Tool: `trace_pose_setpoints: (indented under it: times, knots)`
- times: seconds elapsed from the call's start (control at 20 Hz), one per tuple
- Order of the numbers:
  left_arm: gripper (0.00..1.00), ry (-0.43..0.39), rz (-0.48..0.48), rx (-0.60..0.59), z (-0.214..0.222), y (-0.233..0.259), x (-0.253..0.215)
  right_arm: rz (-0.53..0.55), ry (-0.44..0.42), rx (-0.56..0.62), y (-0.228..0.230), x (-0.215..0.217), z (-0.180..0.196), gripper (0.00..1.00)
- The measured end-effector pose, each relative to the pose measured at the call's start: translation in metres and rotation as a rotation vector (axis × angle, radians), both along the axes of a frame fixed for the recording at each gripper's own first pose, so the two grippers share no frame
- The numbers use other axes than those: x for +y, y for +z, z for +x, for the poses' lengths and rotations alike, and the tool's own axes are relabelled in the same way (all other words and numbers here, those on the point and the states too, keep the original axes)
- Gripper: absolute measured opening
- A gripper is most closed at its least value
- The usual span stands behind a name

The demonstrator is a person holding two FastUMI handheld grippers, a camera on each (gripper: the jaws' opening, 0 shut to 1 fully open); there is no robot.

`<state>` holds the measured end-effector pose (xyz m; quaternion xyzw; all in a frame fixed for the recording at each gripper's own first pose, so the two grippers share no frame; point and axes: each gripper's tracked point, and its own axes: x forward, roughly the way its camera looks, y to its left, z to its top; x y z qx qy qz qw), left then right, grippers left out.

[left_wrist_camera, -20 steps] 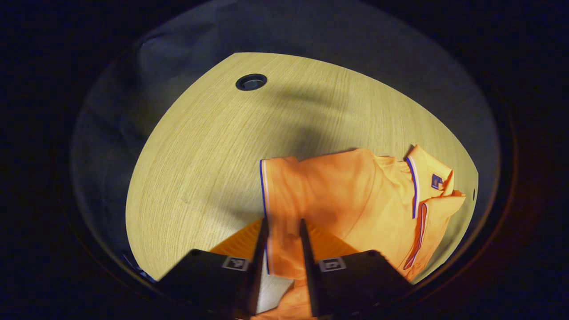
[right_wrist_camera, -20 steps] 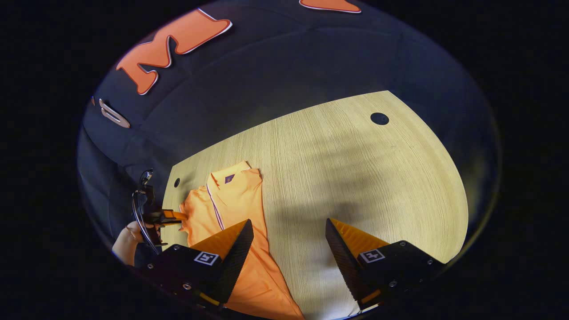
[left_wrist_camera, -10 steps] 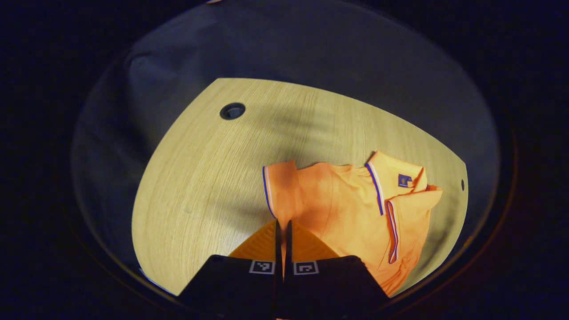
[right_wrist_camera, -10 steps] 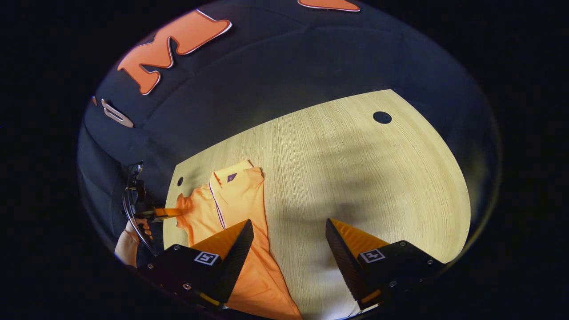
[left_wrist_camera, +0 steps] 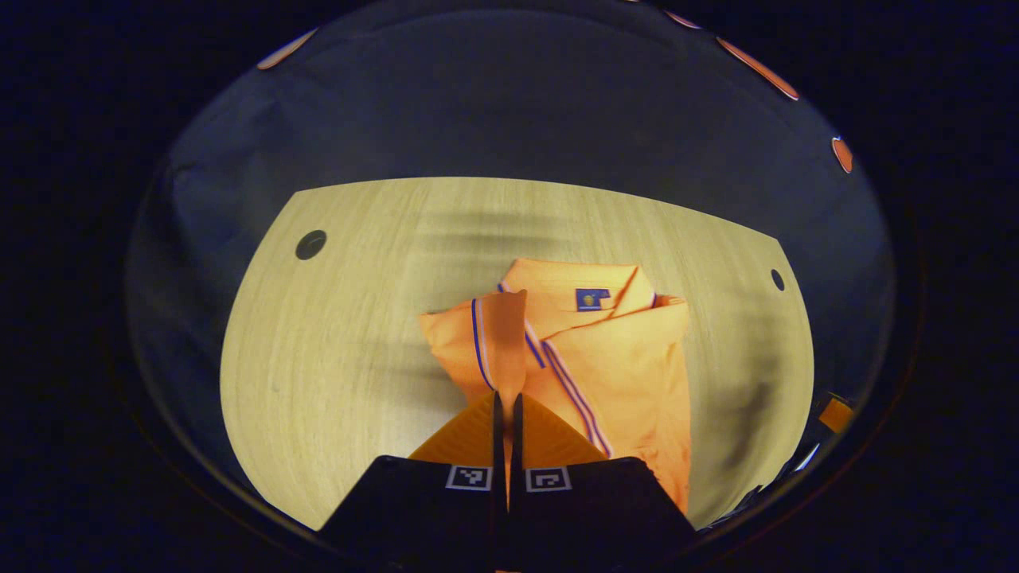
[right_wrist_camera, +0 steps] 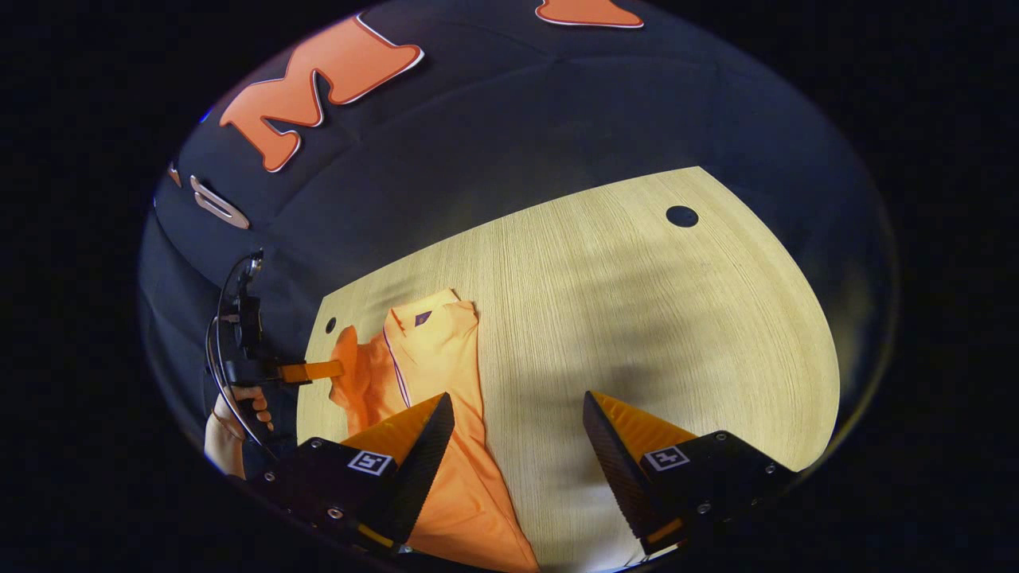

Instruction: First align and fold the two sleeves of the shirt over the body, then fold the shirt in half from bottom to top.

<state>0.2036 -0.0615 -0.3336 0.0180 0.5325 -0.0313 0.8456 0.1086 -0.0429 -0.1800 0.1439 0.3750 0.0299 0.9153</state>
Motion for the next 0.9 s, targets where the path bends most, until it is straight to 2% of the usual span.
trace_pose_setpoints:
  times: [0.25, 0.55, 0.65, 0.75, 0.8, 0.85, 0.9]
  knots:
    - [0.01, -0.045, -0.023, 0.04, -0.009, -0.022, -0.038, -0.001, -0.006, 0.005, -0.005, -0.007, -0.013, 0.99]
    - [0.06, -0.041, -0.055, 0.086, -0.021, -0.041, -0.065, -0.001, -0.027, 0.021, -0.014, -0.017, -0.026, 0.99]
    - [0.13, -0.038, -0.125, 0.111, -0.027, -0.043, -0.08, 0.0, -0.034, 0.021, -0.014, -0.018, -0.028, 0.99]
    - [0.27, -0.034, -0.185, 0.105, -0.028, -0.048, -0.091, 0.004, -0.038, 0.018, -0.014, -0.019, -0.033, 0.99]
    - [0.45, -0.041, -0.194, 0.104, -0.031, -0.043, -0.09, 0.002, -0.036, 0.018, -0.014, -0.019, -0.035, 0.99]
    - [0.44, -0.051, -0.195, 0.101, -0.034, -0.039, -0.088, -0.005, -0.035, 0.02, -0.015, -0.018, -0.038, 0.99]
    - [0.62, -0.059, -0.191, 0.088, -0.037, -0.031, -0.083, -0.013, -0.033, 0.019, -0.016, -0.016, -0.04, 0.99]
